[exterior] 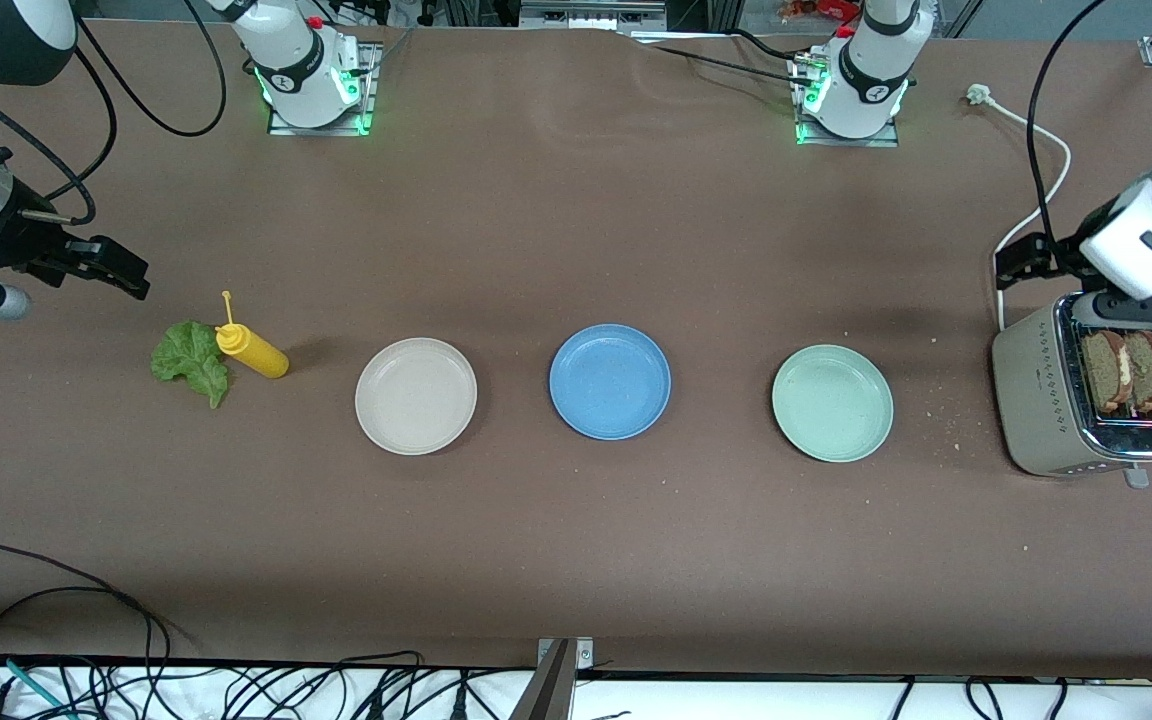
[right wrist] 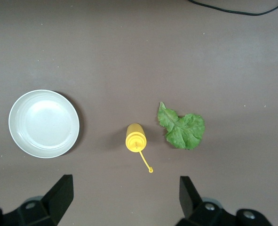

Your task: Make sandwich in blue plate with both arms

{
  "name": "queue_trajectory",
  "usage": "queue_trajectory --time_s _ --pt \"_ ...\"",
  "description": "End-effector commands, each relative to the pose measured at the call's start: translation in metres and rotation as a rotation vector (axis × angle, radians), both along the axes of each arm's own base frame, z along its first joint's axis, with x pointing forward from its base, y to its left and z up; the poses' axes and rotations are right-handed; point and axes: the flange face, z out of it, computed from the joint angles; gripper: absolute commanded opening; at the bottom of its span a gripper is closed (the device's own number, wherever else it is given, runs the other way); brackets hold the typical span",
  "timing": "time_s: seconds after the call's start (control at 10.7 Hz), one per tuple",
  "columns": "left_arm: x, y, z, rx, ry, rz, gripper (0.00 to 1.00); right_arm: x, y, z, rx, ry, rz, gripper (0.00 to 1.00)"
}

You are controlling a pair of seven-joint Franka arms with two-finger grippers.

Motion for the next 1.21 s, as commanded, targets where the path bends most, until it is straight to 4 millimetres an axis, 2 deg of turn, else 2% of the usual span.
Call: queue_trajectory --time_s 0.0,0.09,0.19,0.28,0.37,0.65,1.12 --pt "0.038 0.076 -0.035 0.001 0.048 0.005 1.00 -0.001 -0.001 0.003 0.019 0.004 -0.001 1.00" --pt "0.052 0.093 -0.048 -0.004 0.059 -0.036 1.00 -0.001 -0.001 0.003 0.019 0.004 -0.001 1.00" --pt "0.059 0.121 -0.063 -0.013 0.074 -0.026 1.00 -0.001 -0.001 0.003 0.019 0.004 -0.001 1.00" --pt "0.063 0.139 -0.076 -0.013 0.072 -0.006 1.00 -0.001 0.000 0.002 0.019 0.006 0.001 1.00" --pt "0.068 0.153 -0.080 0.033 0.038 -0.027 1.00 -0.001 -0.001 0.003 0.019 0.004 -0.001 1.00" --pt "0.071 0.176 -0.113 0.087 0.075 -0.051 1.00 -0.001 -0.001 0.002 0.019 0.006 -0.001 1.00" --pt "0.066 0.188 -0.169 0.099 0.184 -0.066 0.97 -0.001 -0.001 0.001 0.019 0.007 -0.001 1.00"
